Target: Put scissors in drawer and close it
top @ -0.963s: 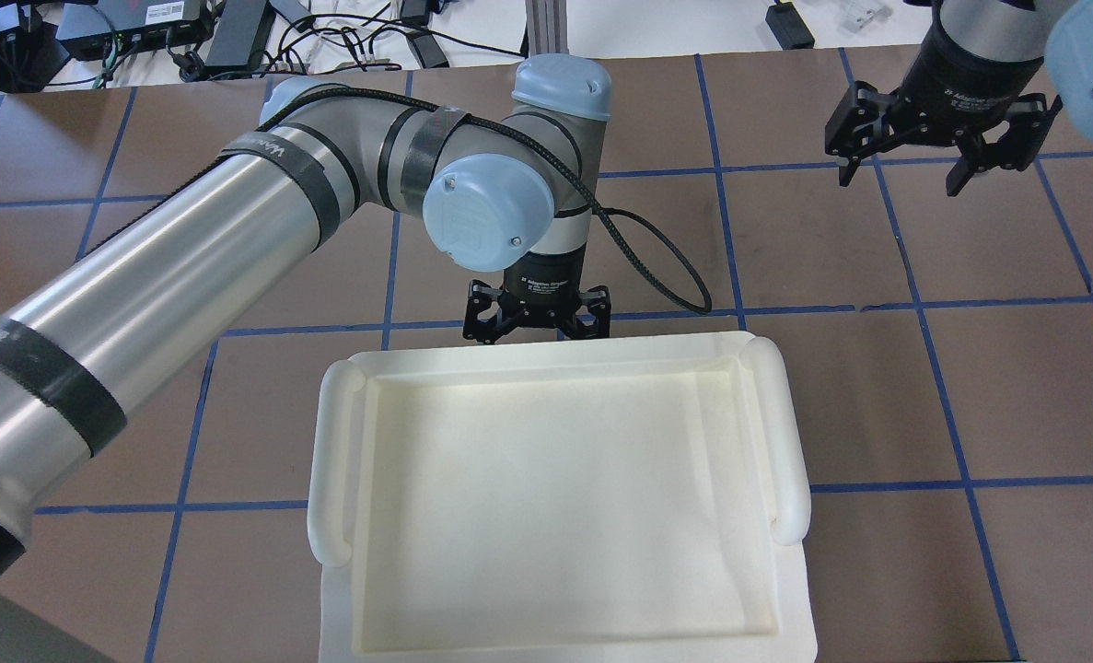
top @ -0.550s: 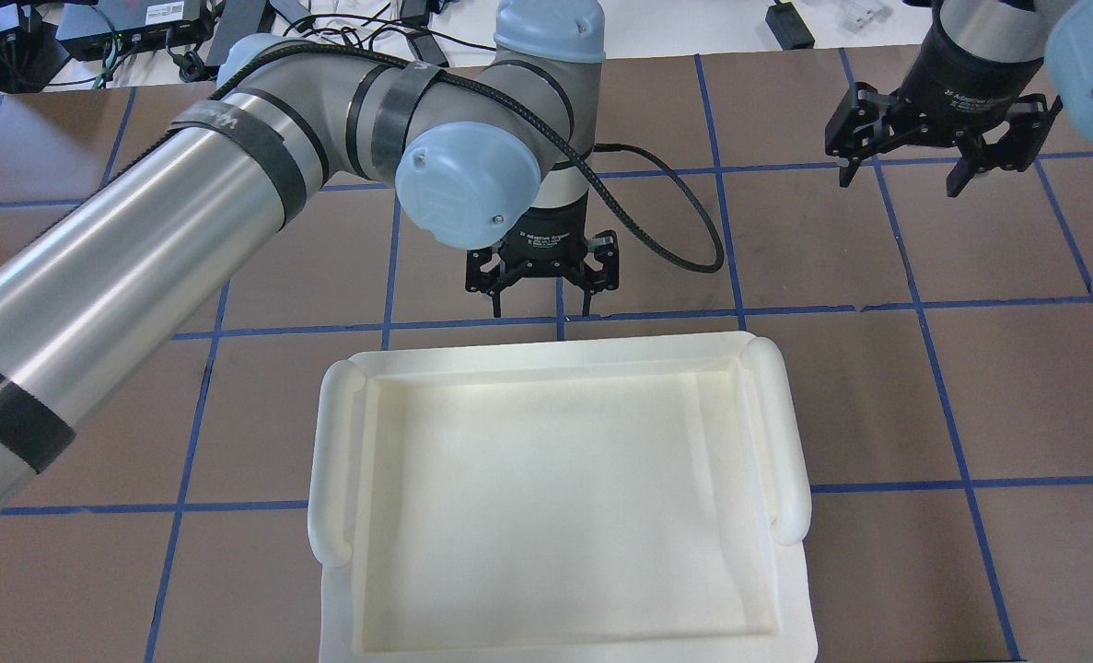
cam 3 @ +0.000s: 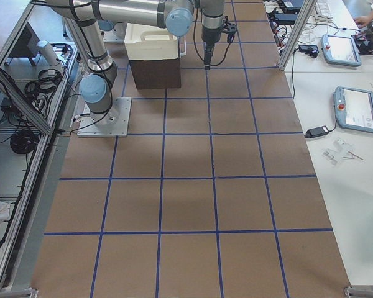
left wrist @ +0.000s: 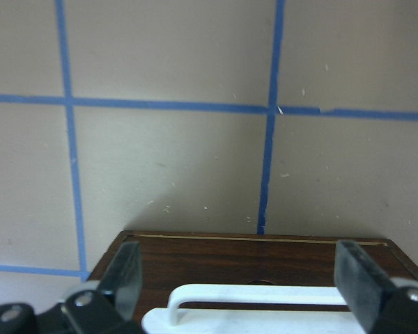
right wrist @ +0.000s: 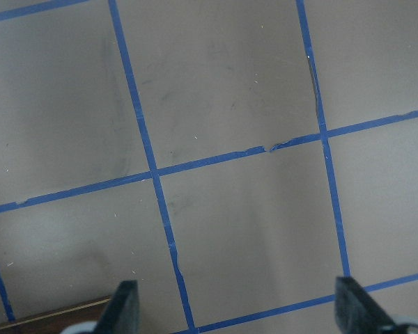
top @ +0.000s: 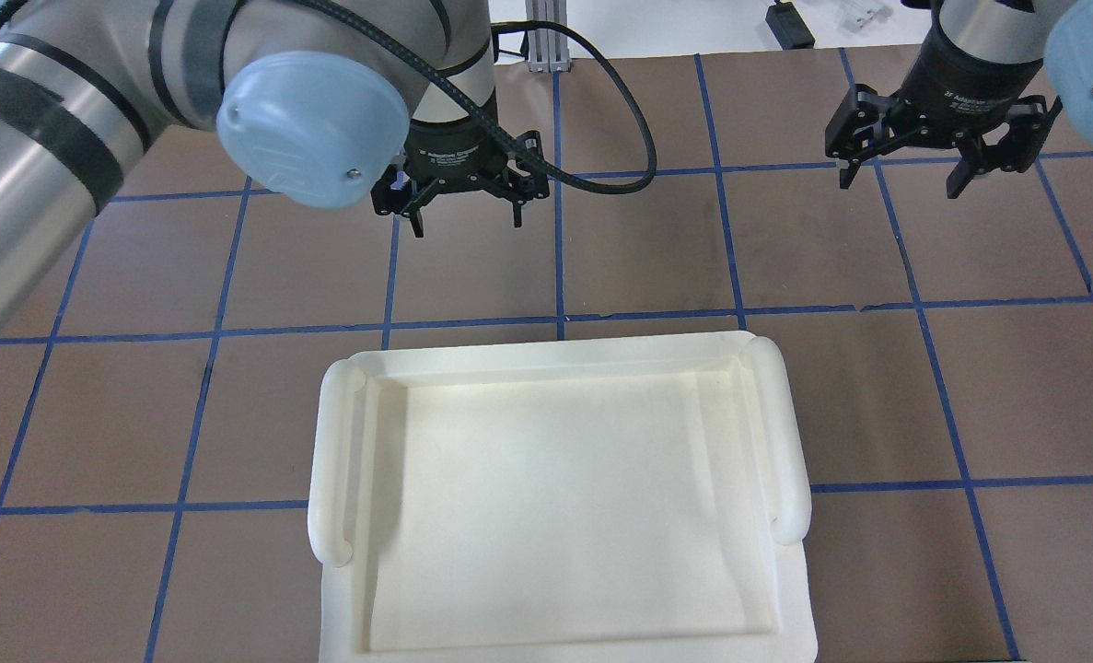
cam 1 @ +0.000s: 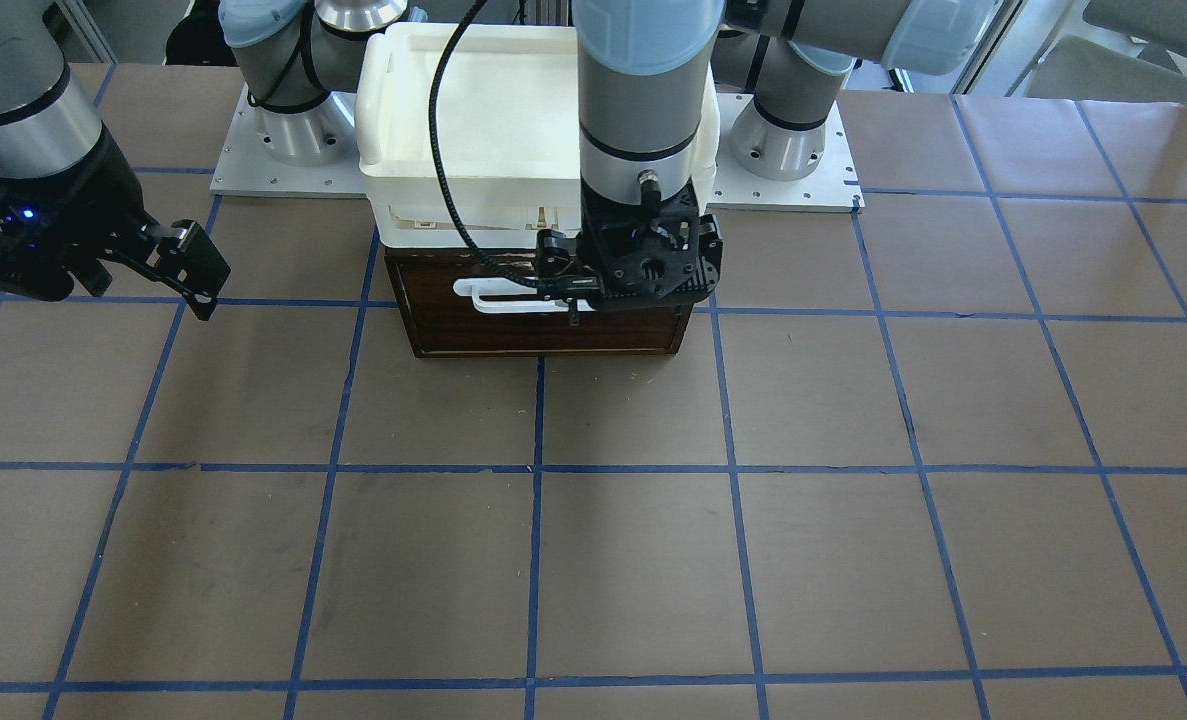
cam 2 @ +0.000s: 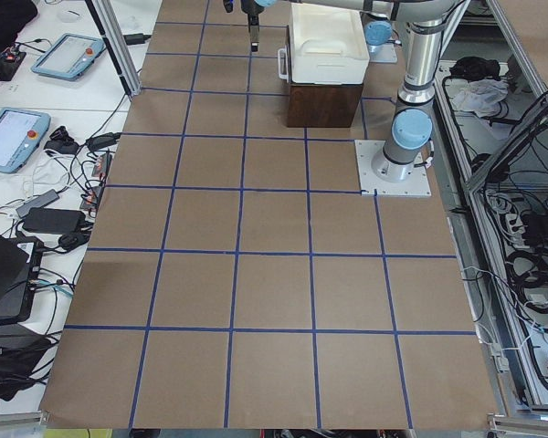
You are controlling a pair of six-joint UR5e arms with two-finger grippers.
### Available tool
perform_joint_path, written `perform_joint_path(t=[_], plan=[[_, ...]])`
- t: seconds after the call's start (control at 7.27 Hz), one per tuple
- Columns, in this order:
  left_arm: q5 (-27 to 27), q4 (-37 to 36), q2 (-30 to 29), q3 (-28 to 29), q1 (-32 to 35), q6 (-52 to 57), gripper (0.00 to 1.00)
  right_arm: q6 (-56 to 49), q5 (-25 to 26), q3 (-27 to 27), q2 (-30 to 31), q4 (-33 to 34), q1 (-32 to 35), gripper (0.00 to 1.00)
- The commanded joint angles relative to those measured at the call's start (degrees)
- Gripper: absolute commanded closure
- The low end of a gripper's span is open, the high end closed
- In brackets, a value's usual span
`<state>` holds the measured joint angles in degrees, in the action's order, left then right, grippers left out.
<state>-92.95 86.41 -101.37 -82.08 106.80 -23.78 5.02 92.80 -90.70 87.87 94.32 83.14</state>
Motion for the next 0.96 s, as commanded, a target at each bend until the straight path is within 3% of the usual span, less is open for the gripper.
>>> perform_joint_path(t=[0.0, 0.28, 0.55, 0.83], plan=[[0.14, 0.77, 4.58, -1.76, -7.26, 9.65, 0.00, -0.10, 0.02, -0.01, 0.02, -0.01, 0.00, 0.00], [0.14, 2.52, 8.80, -1.76, -15.26, 20.92, 0.00, -0.01, -0.33, 0.08, 0.03, 0.16, 0.00, 0.00], [-0.22, 4.91, 12.23, -5.34, -15.56, 19.75, 0.00, 0.60, -0.95, 0.17, 0.20, 0.08, 1.31, 0.00], [-0.04, -4.12, 12.96, -8.97, -15.74, 18.69, 0.00, 6.37, -1.04, 0.17, 0.03, 0.25, 5.00, 0.00]])
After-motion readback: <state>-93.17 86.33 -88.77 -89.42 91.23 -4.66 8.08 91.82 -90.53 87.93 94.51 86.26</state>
